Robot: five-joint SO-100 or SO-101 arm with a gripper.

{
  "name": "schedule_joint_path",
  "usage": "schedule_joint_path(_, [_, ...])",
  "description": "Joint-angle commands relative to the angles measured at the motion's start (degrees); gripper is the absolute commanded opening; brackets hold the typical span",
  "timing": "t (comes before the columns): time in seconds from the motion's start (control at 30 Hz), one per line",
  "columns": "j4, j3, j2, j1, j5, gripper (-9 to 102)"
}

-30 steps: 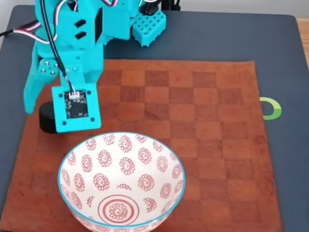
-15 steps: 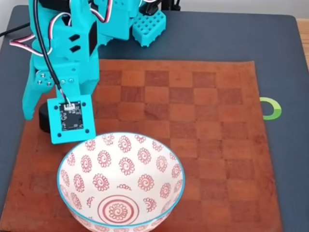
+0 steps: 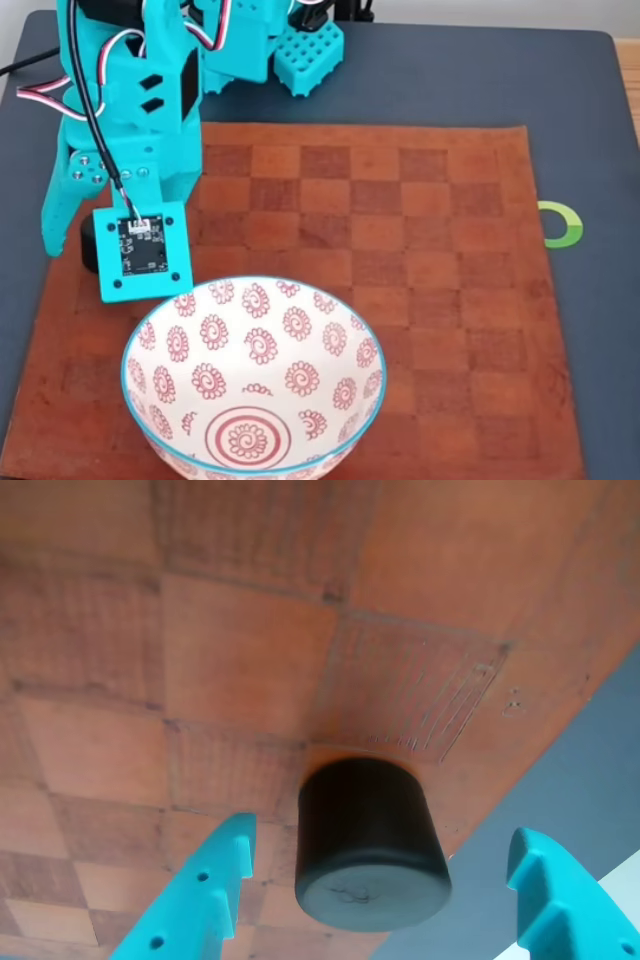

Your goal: Grasp a black cylinder and put it in a bowl.

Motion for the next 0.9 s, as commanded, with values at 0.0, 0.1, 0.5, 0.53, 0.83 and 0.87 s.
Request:
schedule_joint_path(0.0, [0.35, -0.79, 0.00, 0.79, 0.09, 31])
schedule_joint_path(0.1, [0.62, -0.62, 0.00, 0.79, 0.26, 31])
schedule_joint_path(0.5, [0.62, 0.00, 0.00, 0.97, 0.44, 31])
schedule_joint_path(0.53, [0.62, 0.00, 0.09, 0.97, 0.53, 30])
schedule_joint_path(0.83, [0.53, -0.09, 0.09, 0.97, 1.49, 20])
schedule_joint_path(0.87, [0.53, -0.09, 0.09, 0.97, 1.49, 20])
